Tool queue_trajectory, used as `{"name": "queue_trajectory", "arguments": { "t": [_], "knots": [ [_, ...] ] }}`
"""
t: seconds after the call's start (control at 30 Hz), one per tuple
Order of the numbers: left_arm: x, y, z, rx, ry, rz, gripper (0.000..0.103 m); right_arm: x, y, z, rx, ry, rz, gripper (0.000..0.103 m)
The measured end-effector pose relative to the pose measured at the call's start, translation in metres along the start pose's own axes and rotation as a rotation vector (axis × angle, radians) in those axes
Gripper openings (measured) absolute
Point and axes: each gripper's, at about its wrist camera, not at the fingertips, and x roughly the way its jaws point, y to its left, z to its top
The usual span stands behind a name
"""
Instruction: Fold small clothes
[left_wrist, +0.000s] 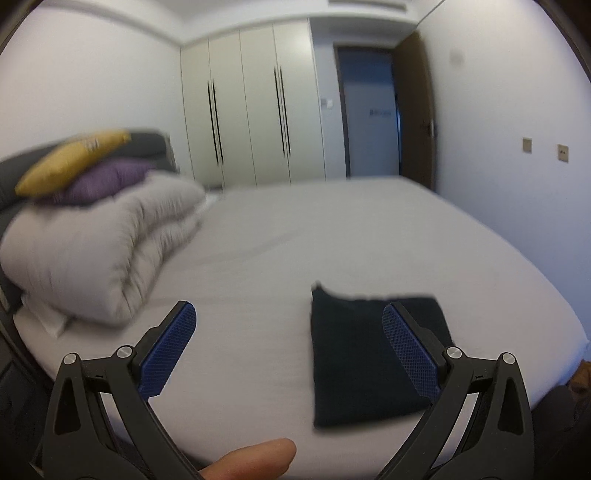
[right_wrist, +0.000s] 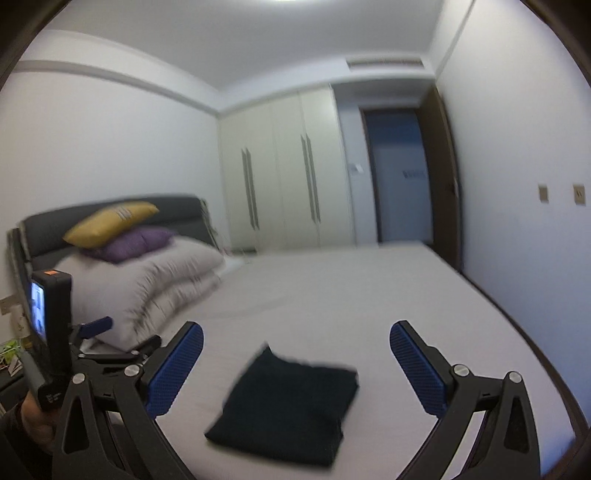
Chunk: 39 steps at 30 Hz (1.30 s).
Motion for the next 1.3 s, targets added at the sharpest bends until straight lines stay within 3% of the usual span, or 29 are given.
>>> {"name": "queue_trajectory", "arguments": {
  "t": [0.17, 0.47, 0.9, 1.3],
  "knots": [
    [0.033, -0.007, -0.029, 0.001, 0.125, -0.012, 0.103, 0.032, -0.012, -0.029, 0.069, 0.191, -0.091, 0.103],
    [0.083, -0.003, -0.059, -0.019, 0.232, -0.023, 0.103, 0.060, -0.028, -0.068, 0.183, 0.395, -0.163, 0.103],
    [0.106, 0.002, -0.085, -0.024, 0.307, -0.022, 0.103, 0.086, -0.013, -0.092, 0.147, 0.508, -0.194, 0.103],
    [0.120, 0.005, -0.097, -0.040, 0.360, -0.035, 0.103, 0.090, -0.006, -0.100, 0.110, 0.534, -0.186, 0.103]
  ]
}}
